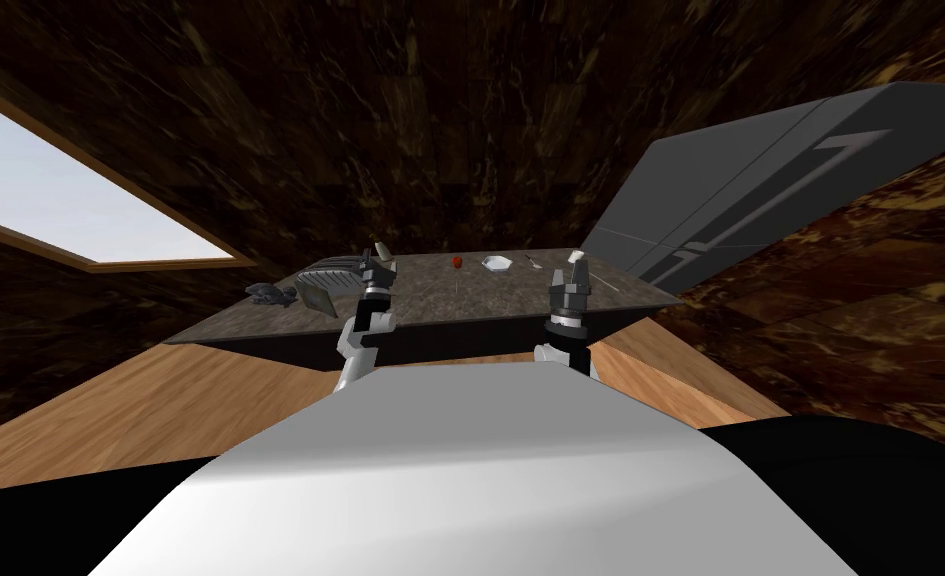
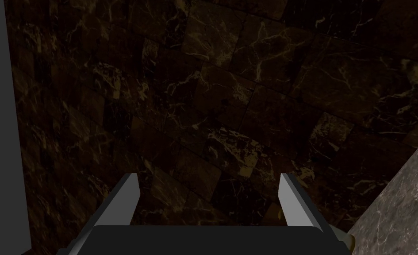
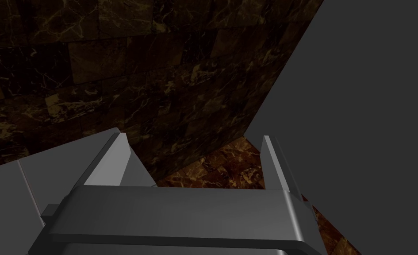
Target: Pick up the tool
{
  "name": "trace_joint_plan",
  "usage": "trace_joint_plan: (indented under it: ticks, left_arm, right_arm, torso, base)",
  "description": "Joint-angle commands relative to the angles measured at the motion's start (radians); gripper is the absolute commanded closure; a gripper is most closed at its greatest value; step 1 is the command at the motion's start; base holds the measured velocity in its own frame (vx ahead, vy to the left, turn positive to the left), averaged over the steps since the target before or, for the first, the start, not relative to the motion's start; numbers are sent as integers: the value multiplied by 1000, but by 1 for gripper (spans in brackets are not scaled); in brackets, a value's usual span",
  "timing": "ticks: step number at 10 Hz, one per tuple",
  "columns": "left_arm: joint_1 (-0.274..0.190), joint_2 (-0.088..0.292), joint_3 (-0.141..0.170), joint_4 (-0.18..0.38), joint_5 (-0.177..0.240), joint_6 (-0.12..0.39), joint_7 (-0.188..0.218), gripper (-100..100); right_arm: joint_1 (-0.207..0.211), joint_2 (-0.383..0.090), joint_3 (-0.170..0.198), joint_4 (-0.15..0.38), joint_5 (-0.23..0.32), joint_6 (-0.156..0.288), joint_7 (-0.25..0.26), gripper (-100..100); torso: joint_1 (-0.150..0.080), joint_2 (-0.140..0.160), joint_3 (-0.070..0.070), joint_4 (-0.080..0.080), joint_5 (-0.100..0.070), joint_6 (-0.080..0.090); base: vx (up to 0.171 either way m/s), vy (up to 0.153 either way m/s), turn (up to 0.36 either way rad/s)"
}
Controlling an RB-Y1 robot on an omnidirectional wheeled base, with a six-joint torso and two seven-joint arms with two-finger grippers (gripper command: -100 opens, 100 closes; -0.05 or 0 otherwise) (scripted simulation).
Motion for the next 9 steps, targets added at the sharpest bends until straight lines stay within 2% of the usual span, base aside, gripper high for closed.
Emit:
trace_joint_plan:
  ticks: [1, 2, 3, 4, 5, 6, 7, 8, 9]
  left_arm:
    - [-14, 5, 8, 30, 1, 12, 18, -100]
    - [-58, 14, 25, 69, 2, 40, 48, -100]
    - [-58, 14, 25, 82, 2, 40, 48, -100]
    - [-101, 23, 42, 120, 4, 69, 78, -100]
    - [-102, 23, 42, 137, 4, 69, 78, -100]
    - [-146, 30, 60, 170, 8, 100, 107, -100]
    - [-147, 30, 60, 193, 8, 100, 107, -100]
    - [-190, 38, 78, 220, 13, 132, 136, -100]
    - [-191, 38, 78, 249, 13, 132, 136, -100]
  right_arm:
    - [0, 0, 0, 0, 0, 0, 0, 0]
    - [0, 0, 0, 0, 0, 0, 0, 0]
    - [0, 0, 0, 0, 0, 0, 0, 0]
    - [0, 0, 0, 0, 0, 0, 0, 0]
    - [0, 0, 0, 0, 0, 0, 0, 0]
    - [0, 0, 0, 0, 0, 0, 0, 0]
    - [0, 0, 0, 0, 0, 0, 0, 0]
    - [0, 0, 0, 0, 0, 0, 0, 0]
    - [0, 0, 0, 0, 0, 0, 0, 0]
  torso:
    - [0, 0, 0, 0, 0, 0]
    - [0, 0, 0, 0, 0, 0]
    - [0, 0, 0, 0, 0, 0]
    - [0, 0, 0, 0, 0, 0]
    - [-1, 0, 0, 0, 0, 0]
    - [0, 0, 0, 0, 0, 0]
    - [-1, -1, 0, 0, 0, 0]
    - [0, 0, 0, 0, 0, 0]
    - [-1, 0, 0, 0, 0, 0]
  base:
    - [-4, -32, -6]
    - [-10, -36, -8]
    - [-7, -34, -7]
    - [-1, -45, -18]
    - [2, -39, -6]
    - [2, -47, -13]
    - [-2, -41, -13]
    - [0, -46, -22]
    - [3, -49, -11]
